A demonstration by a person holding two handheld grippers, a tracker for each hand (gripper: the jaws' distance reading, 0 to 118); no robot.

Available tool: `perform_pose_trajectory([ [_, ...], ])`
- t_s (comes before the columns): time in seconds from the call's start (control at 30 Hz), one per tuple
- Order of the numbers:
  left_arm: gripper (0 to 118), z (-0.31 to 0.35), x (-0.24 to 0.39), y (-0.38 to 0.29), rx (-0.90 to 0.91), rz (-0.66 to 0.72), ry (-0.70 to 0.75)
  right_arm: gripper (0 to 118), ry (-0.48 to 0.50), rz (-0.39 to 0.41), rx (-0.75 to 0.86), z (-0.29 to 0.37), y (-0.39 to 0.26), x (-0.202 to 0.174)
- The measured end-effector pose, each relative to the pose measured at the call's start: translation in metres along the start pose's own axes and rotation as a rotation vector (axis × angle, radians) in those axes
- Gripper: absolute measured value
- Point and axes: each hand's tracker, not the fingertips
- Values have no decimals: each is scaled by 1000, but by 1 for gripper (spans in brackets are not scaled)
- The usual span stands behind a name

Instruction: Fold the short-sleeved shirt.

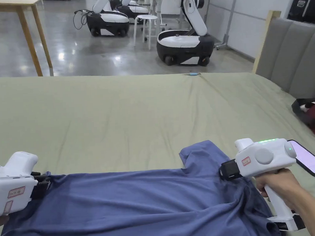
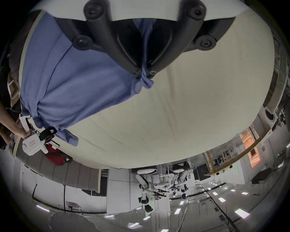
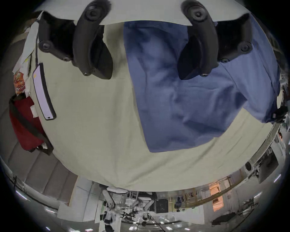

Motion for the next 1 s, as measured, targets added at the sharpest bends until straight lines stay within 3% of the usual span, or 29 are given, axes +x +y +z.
perform_pose_trajectory([
  [0.03,1,-1,0,0,-2,0,1,68,6,10,8,3,0,-1],
  [0.07,1,-1,0,0,-4,3,1,44,0,33,24,10,1,-5],
  [0.1,1,-1,1,-1,-7,8,0,1,-9,52,39,12,1,-8],
  [0.27,1,-1,1,-3,-12,18,1,0,-42,101,36,20,2,-19],
  [0.4,1,19,-1,-1,7,29,0,0,-30,109,163,60,-1,-28],
  [0.67,1,108,9,-18,128,17,-6,1,65,171,391,173,-48,-38],
  [0.8,1,149,21,-46,174,0,3,1,103,248,462,219,-84,-48],
  [0.93,1,183,29,-85,202,28,-23,1,204,274,478,250,-130,-50],
  [1.0,1,193,36,-109,204,31,-28,1,223,246,409,257,-156,-50],
])
